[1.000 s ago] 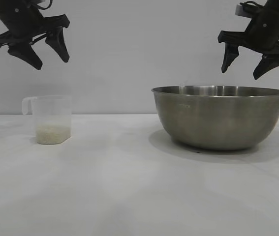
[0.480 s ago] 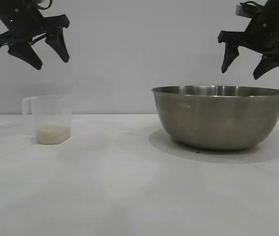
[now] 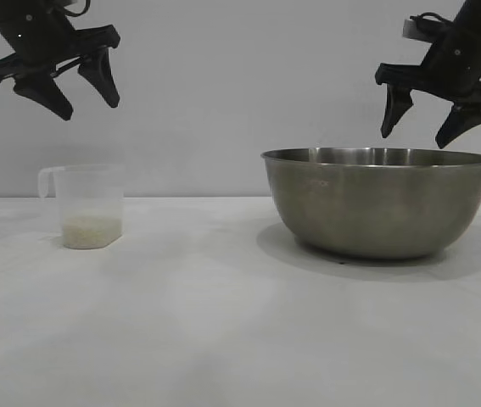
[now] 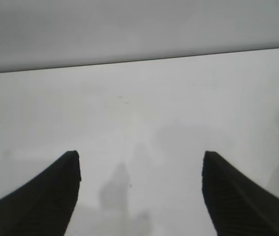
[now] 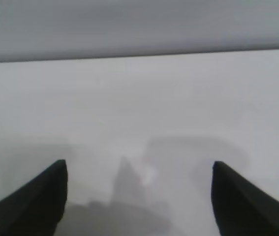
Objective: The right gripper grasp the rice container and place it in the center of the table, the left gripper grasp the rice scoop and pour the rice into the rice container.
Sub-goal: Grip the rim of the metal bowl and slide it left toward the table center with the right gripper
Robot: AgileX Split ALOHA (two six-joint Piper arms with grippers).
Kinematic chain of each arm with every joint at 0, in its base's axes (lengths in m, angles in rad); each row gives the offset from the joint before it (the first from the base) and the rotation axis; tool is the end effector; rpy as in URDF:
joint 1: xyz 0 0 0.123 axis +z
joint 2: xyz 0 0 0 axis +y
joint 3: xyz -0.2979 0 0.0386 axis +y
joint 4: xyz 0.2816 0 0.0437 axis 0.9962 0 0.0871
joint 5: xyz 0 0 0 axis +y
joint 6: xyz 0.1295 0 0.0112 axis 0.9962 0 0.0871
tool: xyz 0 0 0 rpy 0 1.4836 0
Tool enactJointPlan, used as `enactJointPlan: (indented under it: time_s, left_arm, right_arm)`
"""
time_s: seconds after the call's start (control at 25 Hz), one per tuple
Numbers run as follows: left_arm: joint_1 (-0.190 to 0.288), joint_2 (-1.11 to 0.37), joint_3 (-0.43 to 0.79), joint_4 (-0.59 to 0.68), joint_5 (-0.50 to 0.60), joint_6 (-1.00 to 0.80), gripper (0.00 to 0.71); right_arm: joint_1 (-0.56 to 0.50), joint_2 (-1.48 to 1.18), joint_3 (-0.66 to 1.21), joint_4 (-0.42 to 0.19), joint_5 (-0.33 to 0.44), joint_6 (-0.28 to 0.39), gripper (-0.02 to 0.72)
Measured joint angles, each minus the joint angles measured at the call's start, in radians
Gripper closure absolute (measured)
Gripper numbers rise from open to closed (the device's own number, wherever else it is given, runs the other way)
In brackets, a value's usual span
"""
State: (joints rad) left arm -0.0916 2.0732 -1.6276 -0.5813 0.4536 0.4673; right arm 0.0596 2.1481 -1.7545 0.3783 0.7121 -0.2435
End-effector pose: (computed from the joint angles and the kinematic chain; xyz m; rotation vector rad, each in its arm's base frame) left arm 0.5377 -0.0809 0.1979 0.1531 2.3112 -0.3614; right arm 0.5388 0.0636 0.1789 -0.1083 2.5451 0.3531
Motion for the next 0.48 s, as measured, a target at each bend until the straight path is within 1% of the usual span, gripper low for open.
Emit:
enactJointPlan:
  time_s: [0.24,0.28,0.32,0.48]
  left_arm:
    - [0.0,0.0,0.0,0.0,0.0,0.0,0.165]
    - [0.0,0.0,0.0,0.0,0.0,0.0,0.165]
    - [0.0,0.0,0.0,0.0,0.0,0.0,0.165]
    - [0.0,0.0,0.0,0.0,0.0,0.0,0.165]
  right_arm:
    - [0.0,-0.025,0.0,-0.005,0.154,0.0,0.19]
    - [0.0,-0.025,0.0,-0.01,0.179,0.01,0.19]
    - [0.0,-0.025,0.0,-0.022,0.198,0.026,0.19]
    - [0.0,-0.026,0.0,-0.102,0.27,0.103,0.19]
